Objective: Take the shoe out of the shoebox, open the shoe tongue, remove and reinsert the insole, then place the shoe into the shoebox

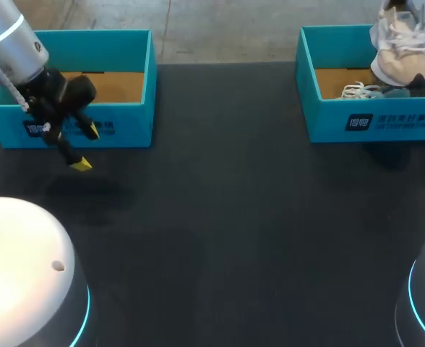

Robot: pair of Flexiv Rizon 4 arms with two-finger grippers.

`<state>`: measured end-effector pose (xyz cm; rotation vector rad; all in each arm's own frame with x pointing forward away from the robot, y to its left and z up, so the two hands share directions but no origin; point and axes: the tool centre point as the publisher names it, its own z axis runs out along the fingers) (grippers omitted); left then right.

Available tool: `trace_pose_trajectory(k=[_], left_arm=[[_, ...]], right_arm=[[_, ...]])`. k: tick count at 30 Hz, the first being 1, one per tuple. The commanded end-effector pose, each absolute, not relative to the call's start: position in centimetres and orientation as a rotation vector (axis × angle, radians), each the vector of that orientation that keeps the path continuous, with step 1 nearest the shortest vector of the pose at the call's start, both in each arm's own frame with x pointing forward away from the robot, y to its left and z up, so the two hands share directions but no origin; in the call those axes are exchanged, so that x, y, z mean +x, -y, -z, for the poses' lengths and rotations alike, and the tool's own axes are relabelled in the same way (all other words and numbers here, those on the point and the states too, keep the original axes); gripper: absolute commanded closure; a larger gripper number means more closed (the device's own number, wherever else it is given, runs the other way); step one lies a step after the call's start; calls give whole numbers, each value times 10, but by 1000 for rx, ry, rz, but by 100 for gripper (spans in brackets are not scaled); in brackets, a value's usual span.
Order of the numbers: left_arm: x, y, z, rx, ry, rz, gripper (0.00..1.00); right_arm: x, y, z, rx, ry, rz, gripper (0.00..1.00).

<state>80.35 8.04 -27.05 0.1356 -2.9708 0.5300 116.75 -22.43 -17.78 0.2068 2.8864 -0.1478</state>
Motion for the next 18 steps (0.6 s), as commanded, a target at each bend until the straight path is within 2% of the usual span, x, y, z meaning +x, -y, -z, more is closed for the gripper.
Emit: trace_pose_trajectory(k=[1,8,18], left_arm=[[806,-85,261,337,2956,-448,0],[819,-101,252,707,2868,-334,0],[827,-128,246,1013,2737,-296,0]], right_arm=[[1168,224,176,208,-2889,150,100],[1168,224,176,208,-2889,150,100],[1168,239,178,573,-2868,46,100]])
